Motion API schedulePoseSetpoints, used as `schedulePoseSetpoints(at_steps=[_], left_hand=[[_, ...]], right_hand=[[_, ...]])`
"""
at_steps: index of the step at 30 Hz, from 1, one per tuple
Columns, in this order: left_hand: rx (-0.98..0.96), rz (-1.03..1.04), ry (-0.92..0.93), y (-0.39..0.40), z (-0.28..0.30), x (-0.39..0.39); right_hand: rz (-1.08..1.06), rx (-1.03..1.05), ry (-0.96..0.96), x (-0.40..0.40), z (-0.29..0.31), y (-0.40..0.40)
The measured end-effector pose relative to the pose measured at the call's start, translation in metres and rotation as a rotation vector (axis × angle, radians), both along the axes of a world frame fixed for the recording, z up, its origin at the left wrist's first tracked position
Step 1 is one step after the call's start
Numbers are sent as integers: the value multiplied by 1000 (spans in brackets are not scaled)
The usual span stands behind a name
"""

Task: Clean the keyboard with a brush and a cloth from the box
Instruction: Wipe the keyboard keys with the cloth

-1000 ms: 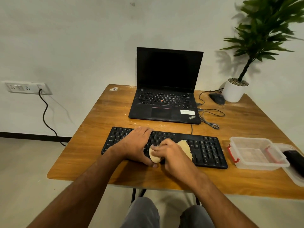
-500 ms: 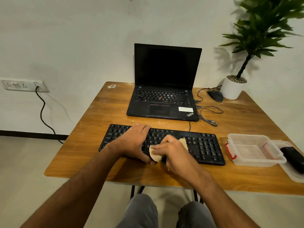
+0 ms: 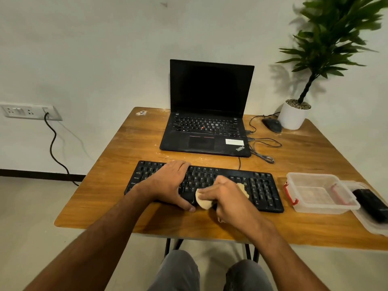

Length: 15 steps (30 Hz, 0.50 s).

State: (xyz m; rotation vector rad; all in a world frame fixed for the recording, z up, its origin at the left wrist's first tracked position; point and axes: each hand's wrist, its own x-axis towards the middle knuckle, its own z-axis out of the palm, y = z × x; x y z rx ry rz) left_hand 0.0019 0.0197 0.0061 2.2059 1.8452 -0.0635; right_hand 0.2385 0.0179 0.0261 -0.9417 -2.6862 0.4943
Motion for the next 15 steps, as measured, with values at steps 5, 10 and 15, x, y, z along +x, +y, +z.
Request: schedulePoseSetpoints(at_steps=[5,10,15], left_hand=[[-28,-17,-10,-1,4,-6],[-52,-52,-8,4,9,-5],[-15,-106,-6,15,5,29]], right_hand=[[-62,-129,7,13,-5,-2],[-201,-48,-106,46,10,8],[-366,0,12,40,12,4]])
